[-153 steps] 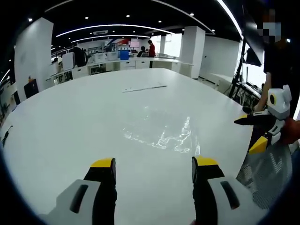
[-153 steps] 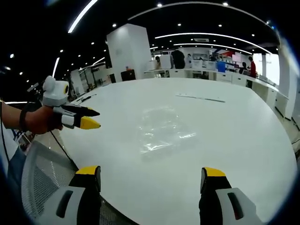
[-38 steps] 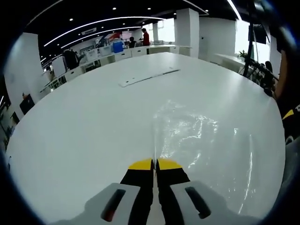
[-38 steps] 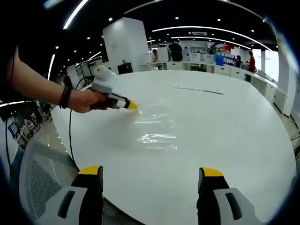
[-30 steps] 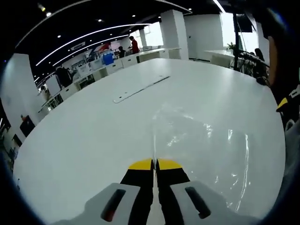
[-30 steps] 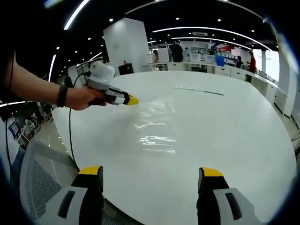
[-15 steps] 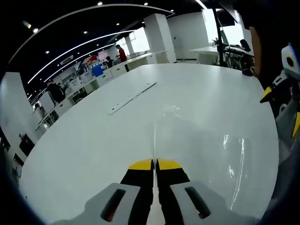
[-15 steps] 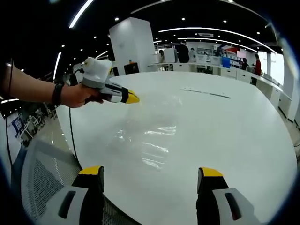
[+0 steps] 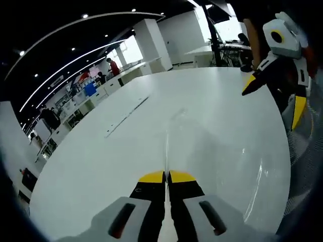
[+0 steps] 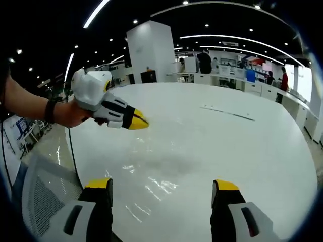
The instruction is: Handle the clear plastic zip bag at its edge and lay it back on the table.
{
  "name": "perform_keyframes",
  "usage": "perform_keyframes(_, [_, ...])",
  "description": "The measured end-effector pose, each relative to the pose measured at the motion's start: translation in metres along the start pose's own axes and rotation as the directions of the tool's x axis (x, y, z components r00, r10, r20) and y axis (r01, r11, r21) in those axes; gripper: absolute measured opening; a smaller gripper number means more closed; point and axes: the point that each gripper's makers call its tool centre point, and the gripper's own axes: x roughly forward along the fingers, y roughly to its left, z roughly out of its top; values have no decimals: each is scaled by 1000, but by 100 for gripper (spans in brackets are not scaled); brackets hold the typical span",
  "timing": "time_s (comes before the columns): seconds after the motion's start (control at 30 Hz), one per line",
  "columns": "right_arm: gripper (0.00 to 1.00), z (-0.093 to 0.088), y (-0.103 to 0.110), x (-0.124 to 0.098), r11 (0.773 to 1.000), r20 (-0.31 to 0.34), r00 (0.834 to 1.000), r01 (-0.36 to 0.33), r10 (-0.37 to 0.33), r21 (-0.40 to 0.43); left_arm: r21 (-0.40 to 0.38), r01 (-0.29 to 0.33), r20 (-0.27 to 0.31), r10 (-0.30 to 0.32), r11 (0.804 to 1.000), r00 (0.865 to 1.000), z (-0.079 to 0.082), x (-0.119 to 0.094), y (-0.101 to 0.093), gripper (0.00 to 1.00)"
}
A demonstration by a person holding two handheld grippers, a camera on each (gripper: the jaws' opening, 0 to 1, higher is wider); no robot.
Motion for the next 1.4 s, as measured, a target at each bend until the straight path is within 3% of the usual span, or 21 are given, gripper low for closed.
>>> perform_keyframes(0.13, [80,17,-8,6,1000,8,1000,-1,2,-27,59,29,12,-30,998,999,9,-2,-13,0])
perform_keyframes(0.5, [78,40,-15,27,995,3,1000,-31,31,-90,172,112,26,-118,979,993,16,-9,-42,0])
perform_keyframes(0.67, [75,43,-12,36,989,-29,998,-63,60,-137,180,125,32,-133,976,991,15,-11,-44,0])
perform_keyframes(0.83, [67,42,-8,43,985,-47,995,-93,87,-147,207,144,38,-155,968,987,19,-14,-50,0])
perform_keyframes(1.07, [64,39,-6,45,980,-72,991,-122,112,-155,230,162,37,-175,960,984,22,-18,-54,0])
perform_keyframes(1.4, [42,37,1,44,976,-86,984,-168,157,-138,245,168,39,-183,955,982,24,-20,-57,0])
